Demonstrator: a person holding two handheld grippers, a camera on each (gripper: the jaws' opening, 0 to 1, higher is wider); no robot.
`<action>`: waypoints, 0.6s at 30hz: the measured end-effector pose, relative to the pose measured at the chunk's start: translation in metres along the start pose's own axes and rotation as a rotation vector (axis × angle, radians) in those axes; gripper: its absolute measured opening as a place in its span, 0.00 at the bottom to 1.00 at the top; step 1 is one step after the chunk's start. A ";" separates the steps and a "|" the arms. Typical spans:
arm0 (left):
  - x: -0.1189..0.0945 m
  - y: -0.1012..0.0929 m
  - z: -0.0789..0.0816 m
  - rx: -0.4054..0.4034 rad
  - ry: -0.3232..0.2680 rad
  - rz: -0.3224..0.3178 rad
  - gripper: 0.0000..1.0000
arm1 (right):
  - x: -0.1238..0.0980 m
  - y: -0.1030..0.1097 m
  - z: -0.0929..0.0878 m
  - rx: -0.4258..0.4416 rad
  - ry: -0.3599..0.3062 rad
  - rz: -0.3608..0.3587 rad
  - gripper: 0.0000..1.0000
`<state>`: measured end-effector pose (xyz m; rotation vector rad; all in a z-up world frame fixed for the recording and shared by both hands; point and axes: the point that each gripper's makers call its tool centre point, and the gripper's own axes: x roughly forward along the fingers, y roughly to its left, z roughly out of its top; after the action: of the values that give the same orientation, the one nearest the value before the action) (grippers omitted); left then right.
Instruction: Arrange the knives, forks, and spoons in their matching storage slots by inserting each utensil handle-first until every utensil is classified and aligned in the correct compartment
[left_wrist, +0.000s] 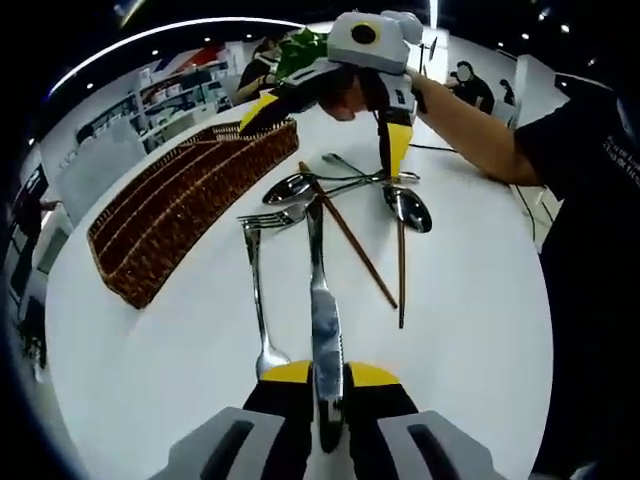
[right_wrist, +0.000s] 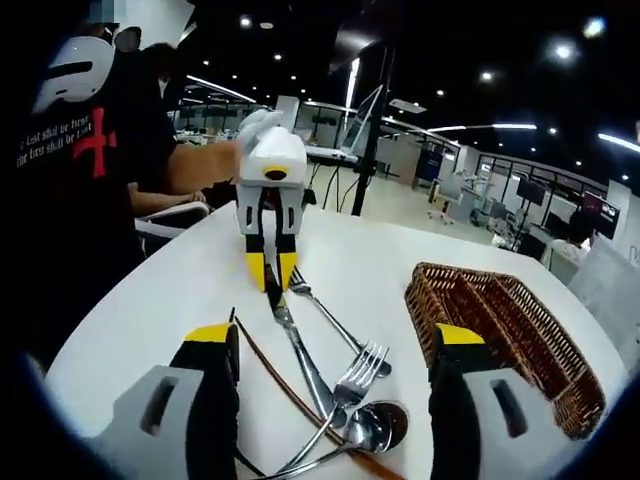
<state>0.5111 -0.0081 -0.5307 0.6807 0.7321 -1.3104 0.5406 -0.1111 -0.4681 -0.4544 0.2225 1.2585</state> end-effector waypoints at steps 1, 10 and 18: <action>-0.002 0.000 0.001 0.003 -0.003 -0.001 0.11 | 0.002 0.001 -0.001 0.000 0.003 0.005 0.78; -0.014 -0.001 0.006 0.042 0.003 -0.006 0.11 | 0.033 0.028 -0.019 -0.041 0.075 0.112 0.63; -0.022 0.004 0.018 0.050 -0.047 -0.006 0.00 | 0.051 0.027 -0.033 -0.031 0.115 0.124 0.49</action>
<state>0.5143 -0.0088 -0.5019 0.6864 0.6659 -1.3498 0.5334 -0.0754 -0.5238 -0.5476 0.3332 1.3598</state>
